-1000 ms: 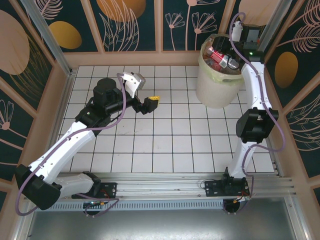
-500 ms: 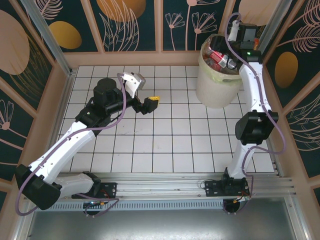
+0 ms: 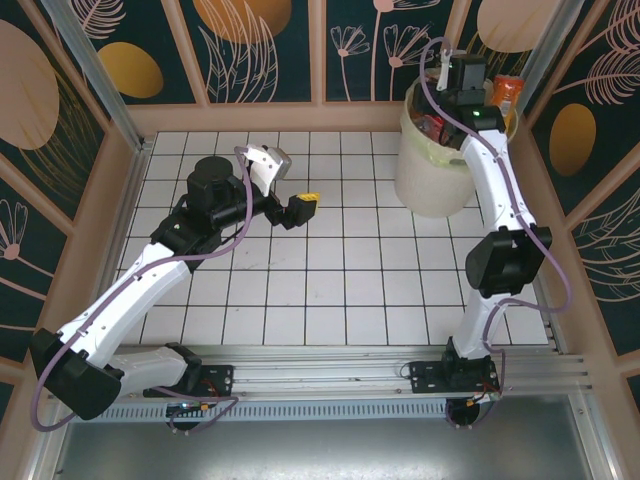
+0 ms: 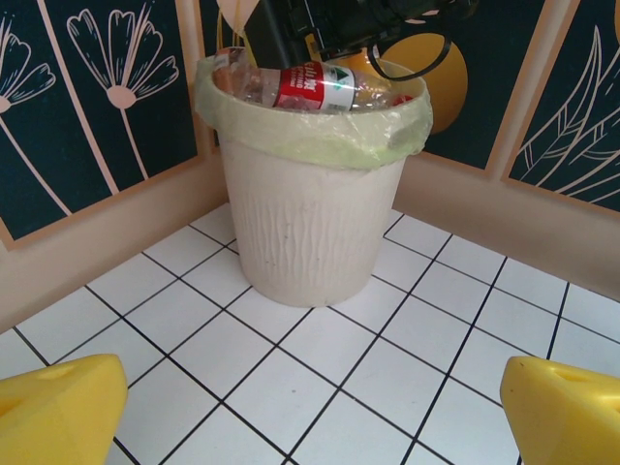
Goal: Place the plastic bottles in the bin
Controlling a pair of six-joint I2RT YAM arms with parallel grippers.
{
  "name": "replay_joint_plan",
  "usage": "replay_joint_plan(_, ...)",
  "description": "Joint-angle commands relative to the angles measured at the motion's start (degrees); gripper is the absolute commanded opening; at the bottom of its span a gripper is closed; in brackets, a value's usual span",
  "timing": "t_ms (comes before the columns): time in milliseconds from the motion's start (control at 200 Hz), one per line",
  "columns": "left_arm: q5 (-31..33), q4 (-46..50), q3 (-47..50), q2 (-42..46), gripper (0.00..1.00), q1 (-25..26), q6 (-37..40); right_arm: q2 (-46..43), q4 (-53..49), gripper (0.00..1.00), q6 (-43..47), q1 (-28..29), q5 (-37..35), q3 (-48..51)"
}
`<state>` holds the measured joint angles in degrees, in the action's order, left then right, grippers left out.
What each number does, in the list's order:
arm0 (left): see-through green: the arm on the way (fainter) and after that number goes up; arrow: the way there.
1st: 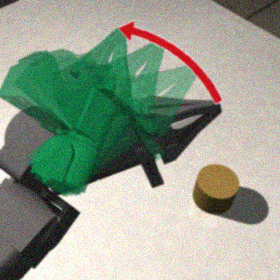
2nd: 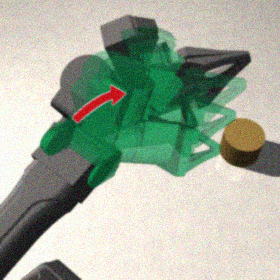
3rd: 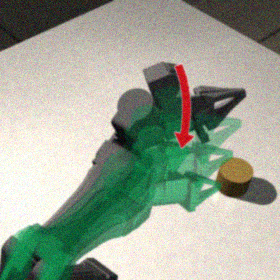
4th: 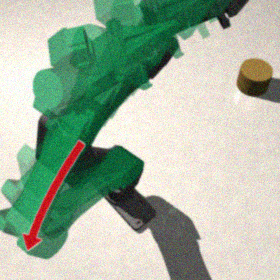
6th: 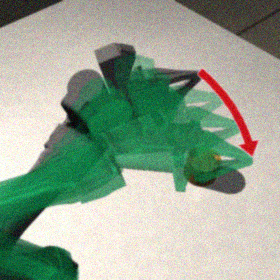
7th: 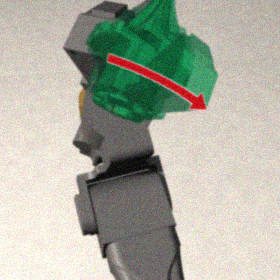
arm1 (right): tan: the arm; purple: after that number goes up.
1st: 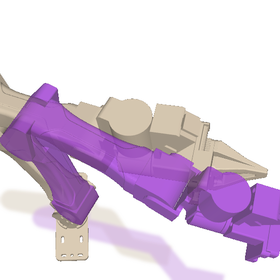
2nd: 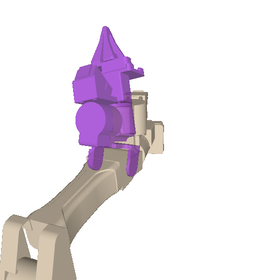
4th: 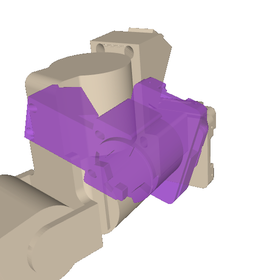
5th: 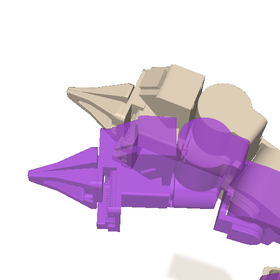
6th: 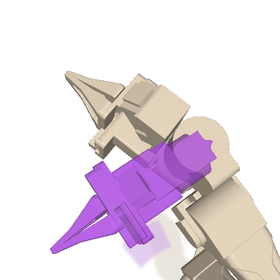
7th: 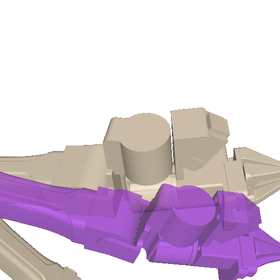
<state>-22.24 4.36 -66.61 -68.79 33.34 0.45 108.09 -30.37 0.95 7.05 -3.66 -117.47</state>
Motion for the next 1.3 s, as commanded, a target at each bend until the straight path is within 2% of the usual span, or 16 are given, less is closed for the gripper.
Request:
replay_joint_plan(0, -1.05, -0.05, -1.07, -0.44, 0.99, -0.08, 0.83, -0.76, -2.90, 0.63, -1.53, -2.66, -7.24, 0.31)
replay_joint_plan(95, -0.83, -0.01, -1.07, -0.33, 0.99, -0.07, 0.84, -0.22, -3.72, 0.65, -1.45, -2.85, -5.40, -1.57)
replay_joint_plan(210, -0.74, 0.03, -1.07, -0.20, 0.99, -0.08, 0.87, -0.89, -3.24, 0.68, -0.76, -3.01, 5.09, -1.89)
replay_joint_plan(310, -0.88, 0.03, -1.07, -0.19, 0.99, -0.03, 0.80, -1.52, -2.70, 0.72, -2.42, -3.74, 11.17, -2.32)
replay_joint_plan(580, -0.70, -0.05, -1.02, 0.68, 0.99, -0.09, 0.72, -6.34, 1.43, 0.80, -8.68, -7.47, 15.96, -0.51)
replay_joint_plan(736, -0.83, -1.03, -0.86, 1.40, 0.99, -0.12, -0.38, -11.04, 1.88, 0.83, -10.28, -10.71, 23.14, 1.85)
replay_joint_plan(1056, -0.32, -4.89, 3.33, 3.34, 0.99, -0.08, -1.78, -22.10, 2.82, 0.86, -11.11, -14.88, 21.66, 11.28)
replay_joint_plan(1296, -0.28, -5.06, 3.24, 3.66, 0.99, -0.12, -2.11, -22.72, 3.86, 0.86, -11.51, -15.58, 22.54, 14.01)
